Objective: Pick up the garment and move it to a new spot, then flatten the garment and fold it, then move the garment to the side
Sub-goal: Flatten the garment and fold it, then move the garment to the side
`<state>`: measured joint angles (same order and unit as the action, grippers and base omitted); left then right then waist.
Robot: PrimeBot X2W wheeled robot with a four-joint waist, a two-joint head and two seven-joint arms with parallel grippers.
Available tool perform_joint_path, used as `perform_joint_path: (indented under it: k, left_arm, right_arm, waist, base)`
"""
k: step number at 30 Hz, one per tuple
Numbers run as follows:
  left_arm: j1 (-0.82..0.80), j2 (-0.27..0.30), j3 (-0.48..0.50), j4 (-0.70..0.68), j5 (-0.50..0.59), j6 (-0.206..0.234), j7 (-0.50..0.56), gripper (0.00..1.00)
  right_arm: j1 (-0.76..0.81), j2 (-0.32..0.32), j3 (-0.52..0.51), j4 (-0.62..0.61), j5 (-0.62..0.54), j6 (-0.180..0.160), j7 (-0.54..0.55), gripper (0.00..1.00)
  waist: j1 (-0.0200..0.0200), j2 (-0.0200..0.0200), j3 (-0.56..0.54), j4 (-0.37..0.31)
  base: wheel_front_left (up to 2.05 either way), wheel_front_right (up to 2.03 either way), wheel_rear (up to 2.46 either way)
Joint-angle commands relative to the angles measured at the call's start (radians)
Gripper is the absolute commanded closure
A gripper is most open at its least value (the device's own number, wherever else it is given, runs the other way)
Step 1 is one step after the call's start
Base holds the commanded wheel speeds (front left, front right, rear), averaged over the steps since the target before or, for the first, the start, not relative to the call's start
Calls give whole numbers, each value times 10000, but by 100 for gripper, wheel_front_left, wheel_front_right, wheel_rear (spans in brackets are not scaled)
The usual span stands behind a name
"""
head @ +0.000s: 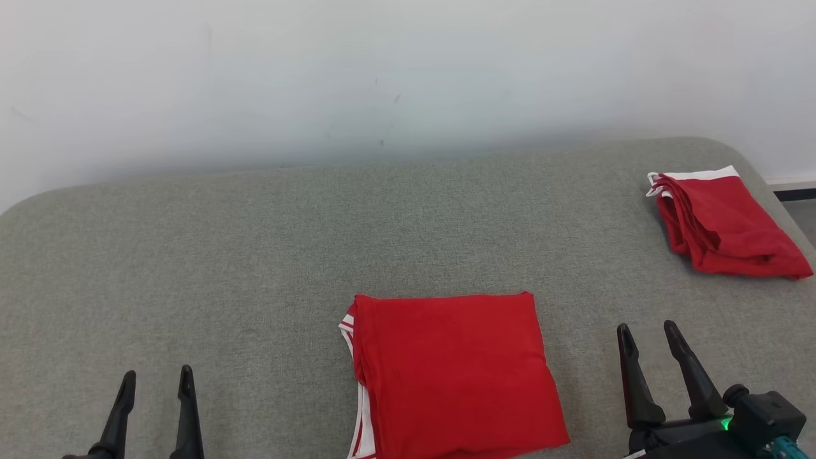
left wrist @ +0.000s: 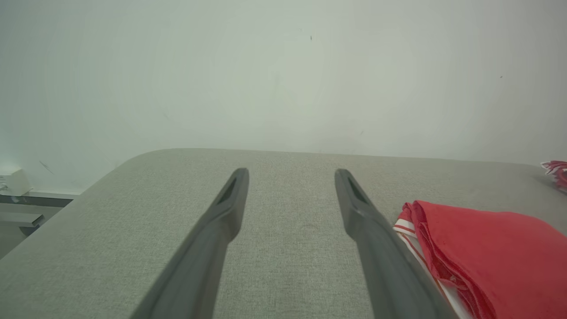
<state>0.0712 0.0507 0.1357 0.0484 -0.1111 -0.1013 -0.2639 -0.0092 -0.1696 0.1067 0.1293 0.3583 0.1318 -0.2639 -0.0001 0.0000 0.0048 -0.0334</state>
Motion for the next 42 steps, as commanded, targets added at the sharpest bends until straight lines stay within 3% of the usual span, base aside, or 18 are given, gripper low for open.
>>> perform_joint_path:
  k: [1, 31, 42]
  left_arm:
    - [197, -1, -10, -41, 98, -2, 1, 0]
    - [330, 49, -158, -165, 180, -45, 1, 0]
    - [-47, 62, -202, -218, 175, -48, 1, 0]
  right_arm:
    - [138, 47, -15, -65, -129, -26, 1, 0]
    - [148, 167, 327, 441, -670, -26, 48, 0]
    - [-1236, -9, 518, 922, -799, -26, 795, 0]
  waist:
    - [1, 0, -5, 8]
    - [1, 0, -2, 236]
    - [1, 0, 413, 431]
  base:
    - [0, 0, 0]
    - [0, 0, 0]
    - [0, 0, 0]
